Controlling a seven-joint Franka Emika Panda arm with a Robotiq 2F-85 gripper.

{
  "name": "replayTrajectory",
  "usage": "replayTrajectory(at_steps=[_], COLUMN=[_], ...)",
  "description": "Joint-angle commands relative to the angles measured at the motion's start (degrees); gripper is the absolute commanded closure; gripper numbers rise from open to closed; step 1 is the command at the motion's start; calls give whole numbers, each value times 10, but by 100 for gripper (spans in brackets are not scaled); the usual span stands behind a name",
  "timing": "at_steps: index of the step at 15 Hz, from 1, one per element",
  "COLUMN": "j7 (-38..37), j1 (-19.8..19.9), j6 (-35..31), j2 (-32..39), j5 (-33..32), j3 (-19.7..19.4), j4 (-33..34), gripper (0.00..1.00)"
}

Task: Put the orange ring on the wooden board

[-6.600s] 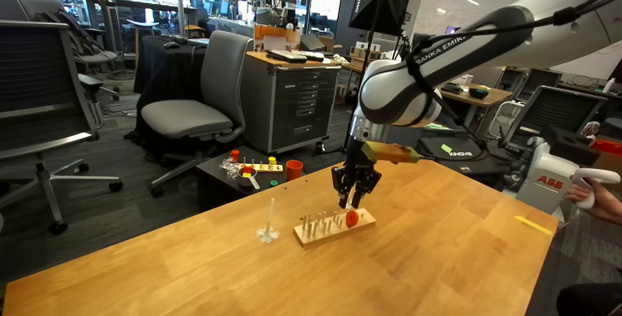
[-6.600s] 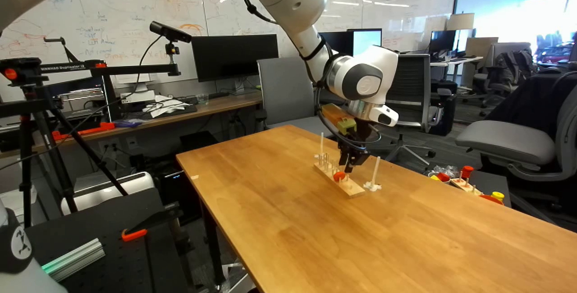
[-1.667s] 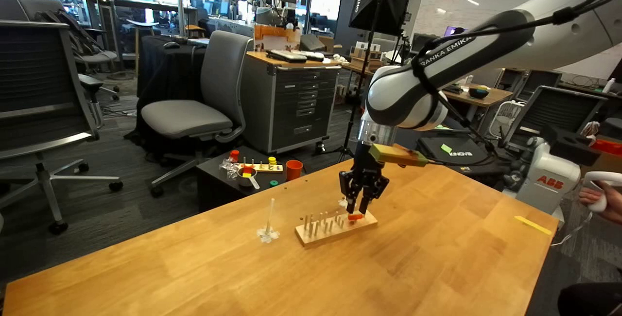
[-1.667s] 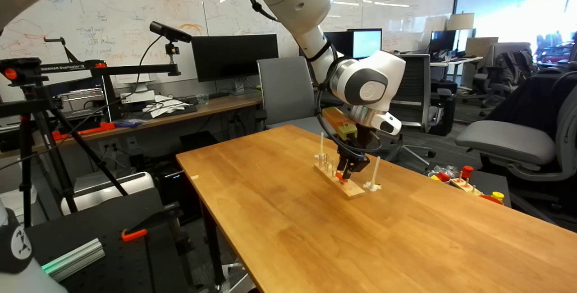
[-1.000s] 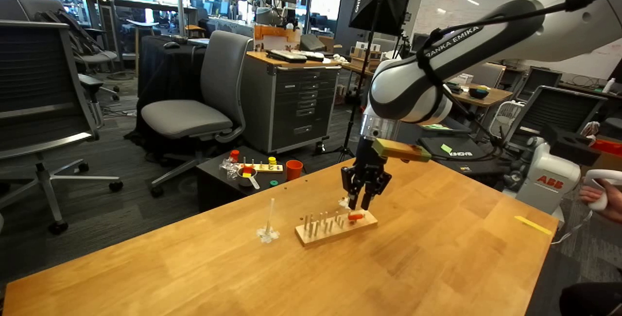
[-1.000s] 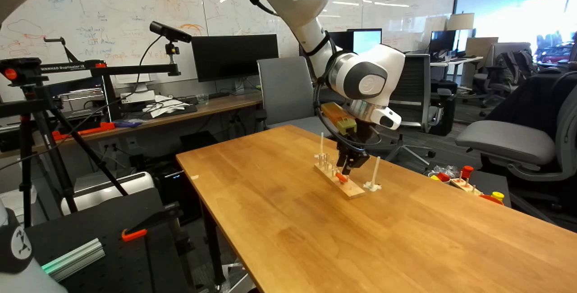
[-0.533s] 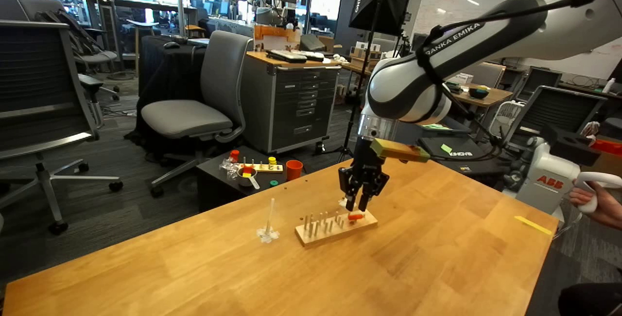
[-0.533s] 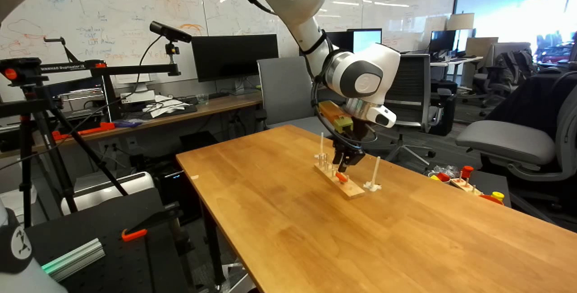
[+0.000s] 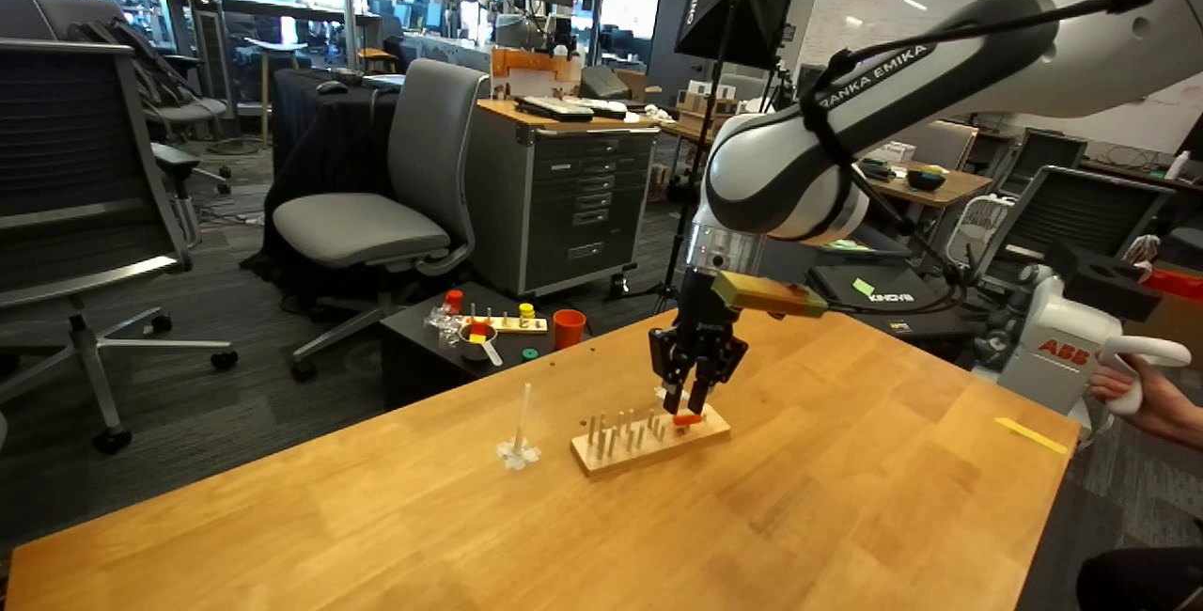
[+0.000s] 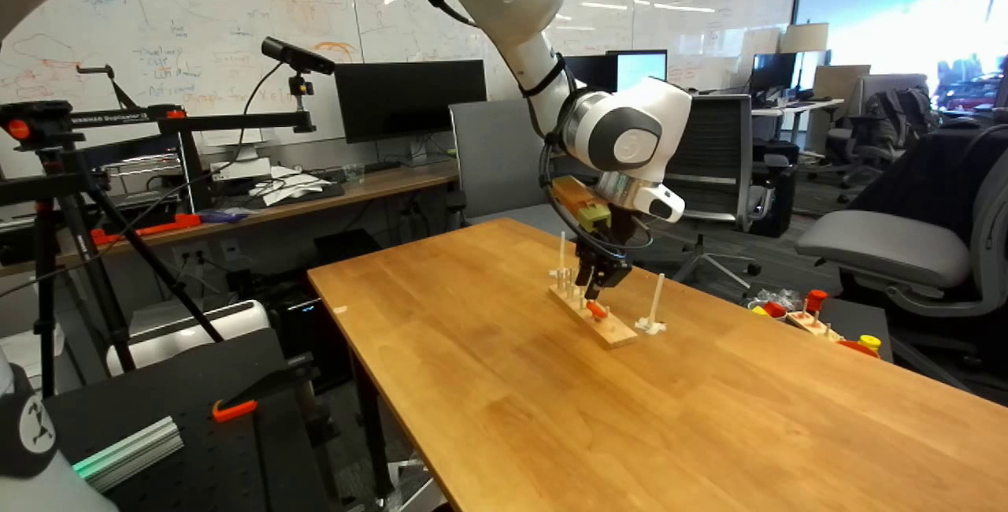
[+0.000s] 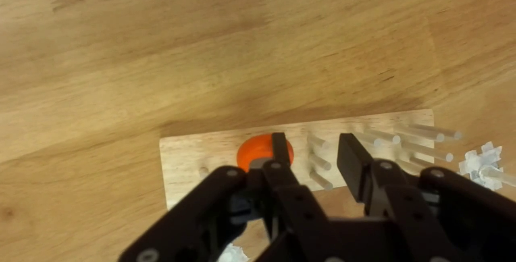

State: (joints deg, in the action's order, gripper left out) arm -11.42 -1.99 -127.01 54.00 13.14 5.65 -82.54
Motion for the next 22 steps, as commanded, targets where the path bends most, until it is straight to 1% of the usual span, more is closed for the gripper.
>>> replayTrajectory(at_steps=[1, 9, 22], j7=[12, 18, 25], j1=[3, 10, 16], j6=[6, 8, 10], j2=[4, 8, 11], j5=[12, 25, 39], j3=[5, 12, 10], j4=[11, 6, 3], gripper=[86, 86, 86])
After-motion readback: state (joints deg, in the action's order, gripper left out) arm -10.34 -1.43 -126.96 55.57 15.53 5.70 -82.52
